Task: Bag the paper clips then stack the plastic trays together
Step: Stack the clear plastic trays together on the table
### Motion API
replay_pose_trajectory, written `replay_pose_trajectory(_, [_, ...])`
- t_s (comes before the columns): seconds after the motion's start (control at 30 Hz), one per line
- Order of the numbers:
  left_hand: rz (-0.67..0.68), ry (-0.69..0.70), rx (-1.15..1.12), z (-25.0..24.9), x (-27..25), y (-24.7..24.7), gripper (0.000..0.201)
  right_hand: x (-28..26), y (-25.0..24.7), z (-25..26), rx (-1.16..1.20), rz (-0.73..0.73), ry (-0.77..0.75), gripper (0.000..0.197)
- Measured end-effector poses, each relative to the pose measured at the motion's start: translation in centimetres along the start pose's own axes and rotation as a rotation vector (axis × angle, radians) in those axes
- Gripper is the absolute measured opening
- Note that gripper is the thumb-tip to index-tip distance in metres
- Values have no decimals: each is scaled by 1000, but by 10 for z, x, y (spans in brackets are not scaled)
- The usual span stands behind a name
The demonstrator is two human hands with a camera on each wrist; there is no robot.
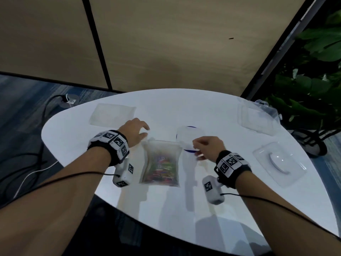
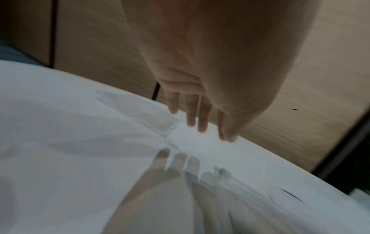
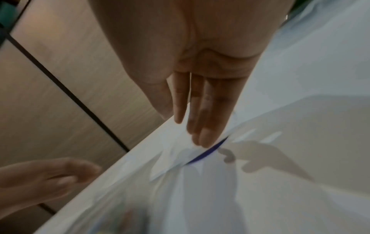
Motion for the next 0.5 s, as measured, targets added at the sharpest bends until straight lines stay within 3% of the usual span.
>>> replay_pose_trajectory(0.1, [-154,-133,-62,36,18,-12,42,27,-66,-6,-450,-227,-29,21])
replay_pose_trajectory(0.2, [-205,-218,-43,61,27,-19,47,48,-126,-28,-652,-347,63,36])
replay_pose_trajectory(0.37, [41,-218,122,66,39,19,47,63,-180,-63,-866,-302,181,55])
replay_pose_trajectory(0.5, [-54,-257,147,65,45,9,44,76,-198,-74,-939,-244,200,59])
Point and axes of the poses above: each hand's wrist, its own x-axis towards the middle knuckle, its own y-axis out of the palm, z = x × y, the point moved 9 cm from there along x, towards the middle knuckle, and after that the axes turned 6 degrees about z, right-handed, at the moved point
